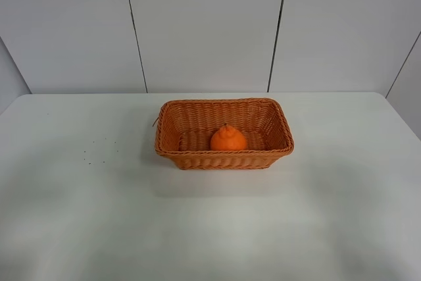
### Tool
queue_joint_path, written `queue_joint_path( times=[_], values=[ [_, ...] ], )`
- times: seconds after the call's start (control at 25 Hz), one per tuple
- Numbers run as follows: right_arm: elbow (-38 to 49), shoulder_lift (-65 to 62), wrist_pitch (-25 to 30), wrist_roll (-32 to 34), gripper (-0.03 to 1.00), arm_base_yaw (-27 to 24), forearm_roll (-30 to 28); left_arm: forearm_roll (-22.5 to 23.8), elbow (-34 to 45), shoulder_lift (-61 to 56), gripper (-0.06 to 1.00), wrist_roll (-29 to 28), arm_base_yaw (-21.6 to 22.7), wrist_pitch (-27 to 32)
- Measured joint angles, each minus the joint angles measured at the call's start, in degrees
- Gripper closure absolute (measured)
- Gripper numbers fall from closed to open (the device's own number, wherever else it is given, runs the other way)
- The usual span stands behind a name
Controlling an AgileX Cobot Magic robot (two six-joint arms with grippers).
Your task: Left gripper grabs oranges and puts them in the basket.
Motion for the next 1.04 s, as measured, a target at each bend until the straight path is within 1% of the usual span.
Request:
queue_joint_path(
  times=[0.2,0.48,1.04],
  values=[
    [0.00,0.00,0.00,0.00,0.27,0.00,0.00,0.00,0.04,-8.42,0.07,-0.04,0.00,-0.06],
    [0.00,0.00,0.00,0.00,0.27,0.00,0.00,-0.07,0.04,-15.47,0.07,-0.60,0.00,-0.02],
    [0.00,0.00,0.00,0.00,0.27,0.00,0.00,-0.07,0.06,-16.15,0.07,-0.60,0.00,-0.02]
  ],
)
